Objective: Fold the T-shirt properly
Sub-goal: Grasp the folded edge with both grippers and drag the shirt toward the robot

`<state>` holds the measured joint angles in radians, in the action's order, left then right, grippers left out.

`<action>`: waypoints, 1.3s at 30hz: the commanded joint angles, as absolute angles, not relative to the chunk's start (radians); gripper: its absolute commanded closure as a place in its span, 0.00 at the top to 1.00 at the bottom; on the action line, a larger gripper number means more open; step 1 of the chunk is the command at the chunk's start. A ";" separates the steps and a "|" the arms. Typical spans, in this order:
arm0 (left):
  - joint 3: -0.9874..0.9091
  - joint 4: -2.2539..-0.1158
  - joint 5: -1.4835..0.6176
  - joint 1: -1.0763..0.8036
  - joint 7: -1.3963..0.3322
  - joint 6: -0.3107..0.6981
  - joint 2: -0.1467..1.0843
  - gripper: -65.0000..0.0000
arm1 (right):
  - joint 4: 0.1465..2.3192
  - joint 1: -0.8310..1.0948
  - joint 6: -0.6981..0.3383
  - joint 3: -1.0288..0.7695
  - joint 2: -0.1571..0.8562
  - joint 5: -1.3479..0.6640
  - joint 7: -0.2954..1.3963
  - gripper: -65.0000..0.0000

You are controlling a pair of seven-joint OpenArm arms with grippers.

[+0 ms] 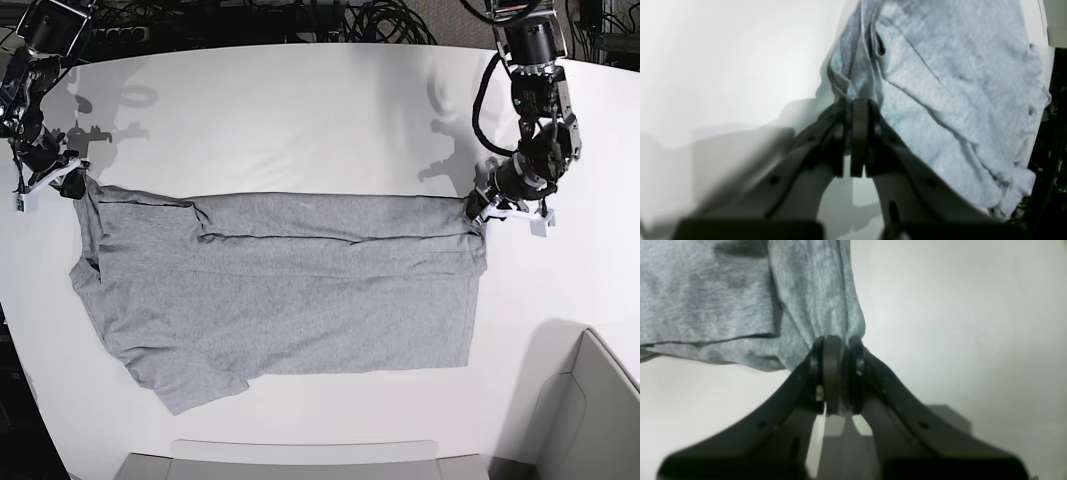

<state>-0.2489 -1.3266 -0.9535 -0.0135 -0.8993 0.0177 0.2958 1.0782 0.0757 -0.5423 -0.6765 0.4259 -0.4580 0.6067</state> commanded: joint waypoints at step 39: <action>-0.599 -1.753 -0.934 -0.630 -0.989 0.005 0.420 0.00 | 1.687 0.704 -0.559 -0.682 0.275 -0.515 0.762 0.00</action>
<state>-0.5877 -1.7390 -0.9283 -0.6250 -0.9955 0.0013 0.4080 1.6840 0.6903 -0.5495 -0.6746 0.2619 -0.5472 0.7219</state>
